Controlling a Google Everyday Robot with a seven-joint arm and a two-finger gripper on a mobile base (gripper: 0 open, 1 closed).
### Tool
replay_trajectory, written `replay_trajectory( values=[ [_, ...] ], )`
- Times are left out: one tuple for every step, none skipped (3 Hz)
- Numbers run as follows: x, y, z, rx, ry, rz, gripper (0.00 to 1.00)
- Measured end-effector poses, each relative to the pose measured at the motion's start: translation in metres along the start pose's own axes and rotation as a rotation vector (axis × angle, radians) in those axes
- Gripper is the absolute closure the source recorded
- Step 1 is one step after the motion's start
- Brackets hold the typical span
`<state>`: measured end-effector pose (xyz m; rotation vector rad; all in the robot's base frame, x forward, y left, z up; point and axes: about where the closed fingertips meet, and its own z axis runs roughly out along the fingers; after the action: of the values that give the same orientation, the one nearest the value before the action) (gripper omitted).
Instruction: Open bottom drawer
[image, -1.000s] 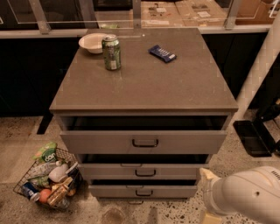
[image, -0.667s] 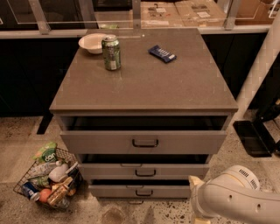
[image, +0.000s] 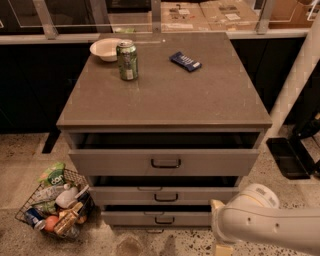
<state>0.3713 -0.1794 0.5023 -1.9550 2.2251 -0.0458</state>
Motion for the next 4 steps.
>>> replay_trajectory(
  values=[
    [-0.019,0.000,0.048,-0.051,0.017,-0.045,0.00],
    [-0.037,0.006,0.092,-0.084,0.017,-0.060,0.00],
    [-0.066,0.023,0.143,-0.083,-0.025,-0.052,0.00],
    [-0.066,0.022,0.144,-0.085,-0.025,-0.051,0.00]
  ],
)
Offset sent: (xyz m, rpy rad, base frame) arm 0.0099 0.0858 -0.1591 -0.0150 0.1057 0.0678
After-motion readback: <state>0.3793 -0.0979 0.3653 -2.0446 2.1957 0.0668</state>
